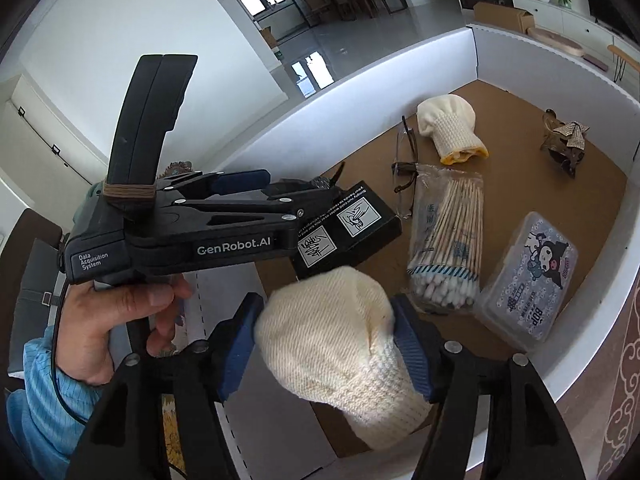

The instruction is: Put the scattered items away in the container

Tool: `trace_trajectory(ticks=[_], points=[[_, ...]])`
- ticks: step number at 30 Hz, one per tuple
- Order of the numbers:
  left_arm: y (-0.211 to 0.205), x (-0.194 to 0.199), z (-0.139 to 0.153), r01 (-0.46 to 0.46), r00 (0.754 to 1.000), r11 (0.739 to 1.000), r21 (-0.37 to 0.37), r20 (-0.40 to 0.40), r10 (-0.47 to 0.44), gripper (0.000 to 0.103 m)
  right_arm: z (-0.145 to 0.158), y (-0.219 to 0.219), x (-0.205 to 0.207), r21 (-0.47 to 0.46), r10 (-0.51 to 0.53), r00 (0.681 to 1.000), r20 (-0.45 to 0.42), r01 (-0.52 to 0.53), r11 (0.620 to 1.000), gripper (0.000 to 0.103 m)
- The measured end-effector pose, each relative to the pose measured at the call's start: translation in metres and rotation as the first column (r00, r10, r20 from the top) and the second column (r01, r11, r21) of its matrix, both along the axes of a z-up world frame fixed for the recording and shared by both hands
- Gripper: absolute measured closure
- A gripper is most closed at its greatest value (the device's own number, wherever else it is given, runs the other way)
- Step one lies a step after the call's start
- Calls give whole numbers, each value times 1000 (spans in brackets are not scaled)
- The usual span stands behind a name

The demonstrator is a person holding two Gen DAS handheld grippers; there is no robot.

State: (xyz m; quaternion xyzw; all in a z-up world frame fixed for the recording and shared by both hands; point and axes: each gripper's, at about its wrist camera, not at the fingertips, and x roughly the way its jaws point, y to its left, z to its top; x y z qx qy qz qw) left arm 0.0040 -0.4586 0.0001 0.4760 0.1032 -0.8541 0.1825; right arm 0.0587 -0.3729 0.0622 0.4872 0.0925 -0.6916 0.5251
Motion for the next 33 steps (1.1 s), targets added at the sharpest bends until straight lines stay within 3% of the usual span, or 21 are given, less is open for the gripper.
trace_trajectory(ticks=[8, 11, 12, 15, 19, 22, 26, 29, 33], points=[[53, 8, 52, 40, 992, 987, -158, -109, -57, 25, 41, 61, -11, -106, -92, 984, -151, 76, 991, 36], [96, 4, 77, 88, 980, 968, -235, -156, -127, 17, 47, 108, -17, -122, -167, 966, -199, 145, 982, 36], [113, 3, 84, 107, 973, 959, -261, -171, -155, 12, 44, 127, -20, -116, -197, 957, -211, 175, 978, 36], [166, -2, 99, 169, 948, 929, -328, -202, -244, 11, 22, 198, -29, -92, -306, 924, -229, 292, 952, 36], [236, -14, 104, 272, 910, 900, -339, -214, -355, 11, -25, 302, -44, -20, -477, 855, -204, 484, 875, 36], [286, -29, 101, 349, 879, 870, -349, -201, -433, 11, -49, 370, -54, 27, -582, 790, -193, 597, 802, 36], [339, -52, 82, 426, 852, 839, -338, -162, -498, 10, -56, 435, -61, 29, -666, 716, -210, 686, 727, 36], [365, -71, 61, 464, 842, 831, -306, -139, -521, 10, -56, 465, -65, 25, -692, 687, -220, 713, 700, 36], [390, -95, 19, 514, 829, 828, -226, -119, -547, 10, -60, 485, -80, 40, -689, 673, -270, 723, 690, 36]])
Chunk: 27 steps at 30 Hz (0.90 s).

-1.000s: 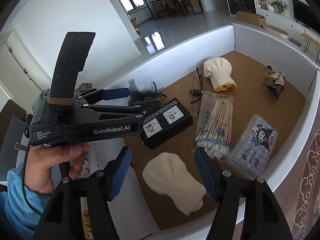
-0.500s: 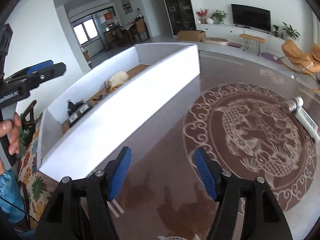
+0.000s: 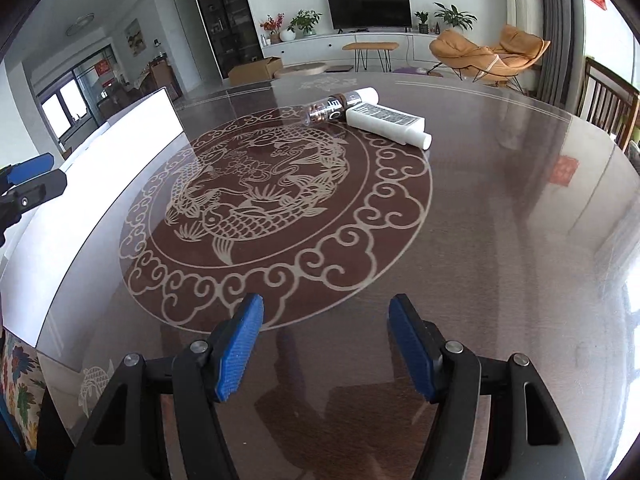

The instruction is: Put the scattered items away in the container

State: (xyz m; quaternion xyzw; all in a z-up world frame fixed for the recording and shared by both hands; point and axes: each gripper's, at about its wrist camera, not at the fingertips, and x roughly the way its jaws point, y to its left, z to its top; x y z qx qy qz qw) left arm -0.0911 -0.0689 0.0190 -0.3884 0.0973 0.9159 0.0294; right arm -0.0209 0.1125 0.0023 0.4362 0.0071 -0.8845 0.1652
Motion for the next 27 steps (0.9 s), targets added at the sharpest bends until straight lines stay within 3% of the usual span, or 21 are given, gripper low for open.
trace_trajectory(ticks=[4, 8, 12, 15, 19, 24, 27], points=[[14, -17, -56, 33, 991, 995, 95, 123, -44, 10, -2, 23, -28, 58, -12, 1000, -9, 13, 998, 36], [15, -18, -91, 40, 984, 991, 125, 167, -60, 8, -6, 33, -59, 149, 34, 999, -10, -32, 988, 36], [12, -16, -89, 43, 986, 985, 169, 149, -69, 4, -11, 29, -96, 139, 127, 992, -25, -122, 983, 33], [23, -17, -91, 59, 983, 992, 116, 165, -77, 0, -15, 19, -135, 141, 191, 981, -20, -186, 972, 27], [21, -15, -91, 59, 983, 990, 128, 164, -80, 0, -19, 1, -189, 145, 270, 963, -18, -265, 953, 24], [20, -14, -90, 59, 983, 990, 129, 164, -80, 0, -21, -22, -238, 142, 262, 965, -11, -258, 956, 18], [20, -14, -90, 59, 983, 990, 129, 164, -80, 0, -22, -27, -241, 143, 227, 974, -13, -222, 964, 21]])
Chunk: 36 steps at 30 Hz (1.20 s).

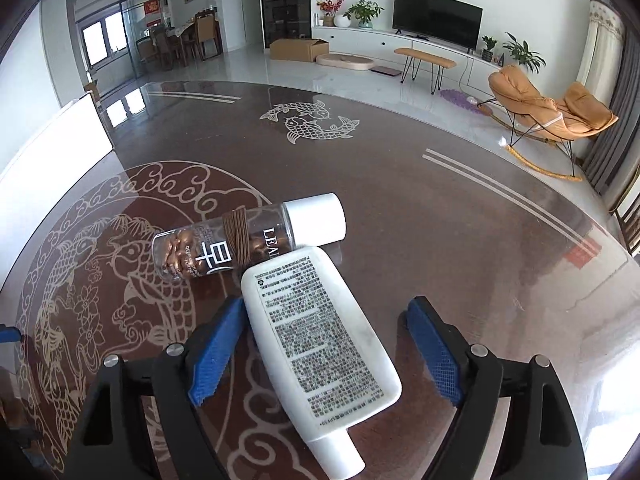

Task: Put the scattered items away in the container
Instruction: 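Close the right gripper on the white tube and lift it, then grasp the clear capsule bottle with the left gripper while the right gripper holds the tube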

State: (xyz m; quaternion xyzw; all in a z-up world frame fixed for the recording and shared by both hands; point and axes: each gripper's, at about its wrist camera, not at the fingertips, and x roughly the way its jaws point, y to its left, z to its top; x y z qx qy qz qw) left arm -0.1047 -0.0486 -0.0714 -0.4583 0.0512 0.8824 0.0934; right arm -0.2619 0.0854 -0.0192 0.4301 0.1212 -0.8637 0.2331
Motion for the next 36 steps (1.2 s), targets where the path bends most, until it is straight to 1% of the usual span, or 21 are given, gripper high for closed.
trace_trajectory(ticks=[1, 3, 4, 5, 9, 14, 16, 17, 19, 21, 23, 25, 29, 33, 36], points=[[0, 0, 0, 0, 1000, 1000, 0, 0, 0, 0, 1, 0, 2, 1, -15, 1000, -2, 15, 1000, 23], [0, 0, 0, 0, 1000, 1000, 0, 0, 0, 0, 3, 3, 13, -3, -36, 999, -9, 36, 999, 32], [0, 0, 0, 0, 1000, 1000, 0, 0, 0, 0, 5, 5, 23, -5, -39, 999, -17, 39, 999, 44], [0, 0, 0, 0, 1000, 1000, 0, 0, 0, 0, 6, 7, 34, -3, -41, 999, -22, 41, 999, 50], [0, 0, 0, 0, 1000, 1000, -1, 0, 0, 0, 8, 24, 96, 2, -61, 998, -27, 61, 998, 51], [0, 0, 0, 3, 1000, 1000, 0, 2, -3, 0, 10, 57, 187, -6, -146, 989, -23, 145, 989, 51], [4, -8, 1, 32, 999, 999, 2, 10, -32, 0, 11, 64, 213, -8, -167, 986, -22, 167, 986, 51], [8, -16, 1, 67, 998, 998, 0, 14, -67, 0, 12, 67, 222, -10, -174, 984, -21, 174, 985, 51], [18, -41, 1, 138, 990, 990, -2, 25, -138, 0, 11, 70, 231, -7, -188, 982, -24, 188, 982, 51], [29, -73, 1, 210, 978, 978, 0, 18, -210, 0, 11, 73, 232, -6, -189, 982, -23, 189, 982, 51], [37, -108, 2, 255, 967, 967, 1, 13, -255, 0, 11, 76, 231, -7, -189, 982, -23, 189, 982, 51], [45, -139, 3, 268, 963, 963, 2, 14, -268, 0, 11, 76, 231, -8, -189, 982, -22, 189, 982, 51], [62, -183, 4, 278, 961, 961, 3, 7, -278, 0, 12, 76, 232, -12, -189, 982, -20, 188, 982, 51], [78, -216, 4, 306, 952, 952, 2, 7, -306, 0, 13, 76, 232, -12, -189, 982, -20, 189, 982, 51], [90, -233, 5, 303, 953, 953, 1, 7, -303, 0, 13, 76, 232, -12, -189, 982, -20, 189, 982, 50]])
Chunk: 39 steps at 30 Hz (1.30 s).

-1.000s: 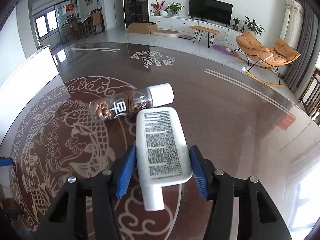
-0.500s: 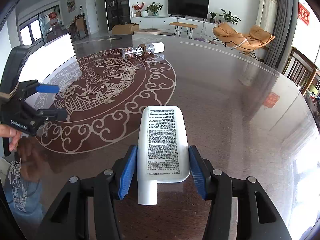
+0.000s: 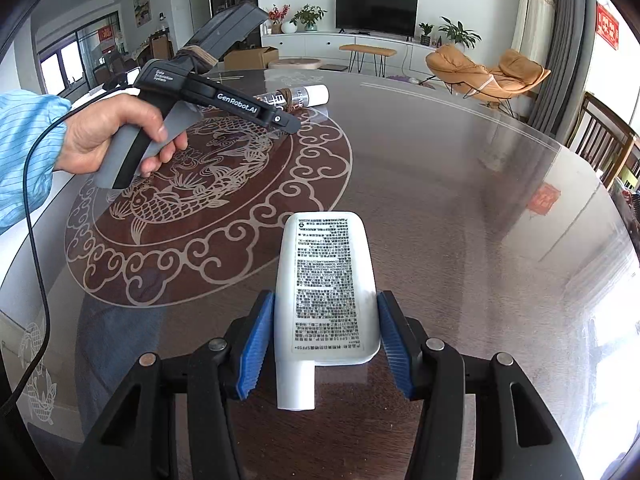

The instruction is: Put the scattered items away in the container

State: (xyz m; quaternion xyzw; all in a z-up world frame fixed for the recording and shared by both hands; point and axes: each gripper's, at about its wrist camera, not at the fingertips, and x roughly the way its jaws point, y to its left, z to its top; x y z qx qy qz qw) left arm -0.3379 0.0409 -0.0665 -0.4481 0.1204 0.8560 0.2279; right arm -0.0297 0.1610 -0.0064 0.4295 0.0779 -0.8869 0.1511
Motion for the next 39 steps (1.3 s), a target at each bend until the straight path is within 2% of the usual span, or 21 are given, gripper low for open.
trace_trajectory(ticks=[3, 4, 6, 7, 11, 13, 21, 23, 25, 29, 31, 33, 34, 35, 37, 39], points=[[13, -5, 0, 18, 1000, 1000, 0, -6, -18, 1, 0, 0, 0, 0, 0, 1000, 0, 0, 1000, 50], [14, -5, 2, 30, 999, 1000, 5, -16, -30, 7, 0, 0, 0, 0, 0, 1000, 0, 0, 1000, 50], [12, -1, 8, 32, 998, 999, 20, -57, -30, 57, 0, 0, 0, 0, 0, 1000, 0, 0, 1000, 50], [10, 2, 9, 17, 998, 1000, 25, -65, -16, 70, 0, 0, 0, 0, 0, 1000, 0, 0, 1000, 50], [7, 19, 8, -32, 996, 999, 3, -86, 32, 70, 0, 0, 0, 0, 0, 1000, 0, 0, 1000, 50], [1, 36, 7, -78, 994, 997, 25, -68, 80, 71, 0, 0, 0, 0, 0, 1000, 0, 0, 1000, 50], [-52, 193, 5, -207, 976, 978, 31, -63, 208, 71, 2, -7, 6, 39, -11, 1000, -20, 12, 999, 51], [-65, 226, 5, -246, 967, 968, 41, -60, 248, 71, 3, -13, 8, -31, -26, 1000, 4, 26, 999, 51], [-73, 245, 4, -281, 957, 958, 62, -50, 284, 71, 2, -32, 10, -17, -21, 1000, 4, 21, 1000, 51], [-72, 247, 2, -321, 945, 945, 58, -52, 324, 69, 1, -67, 8, 8, -36, 999, -2, 36, 999, 51], [-65, 244, 1, -308, 949, 951, 29, -61, 309, 57, 0, -74, 7, 10, -57, 998, -2, 57, 998, 50], [-62, 239, -2, -308, 950, 951, 4, -52, 308, 19, 0, -74, 6, 6, -65, 998, 1, 65, 998, 48], [-64, 237, -3, -315, 948, 949, 7, -38, 315, 14, 1, -73, 6, -6, -63, 998, 6, 63, 998, 45], [-67, 235, -2, -314, 949, 949, 19, -28, 315, 14, 0, -73, 5, -17, -50, 999, 12, 51, 999, 38], [-66, 235, -3, -311, 950, 950, 14, -28, 312, 12, 0, -79, 4, 7, -37, 999, 10, 37, 999, 34], [-64, 232, -5, -306, 952, 952, -3, -19, 306, 0, 0, -77, 3, 0, -41, 999, 14, 41, 999, 32]])
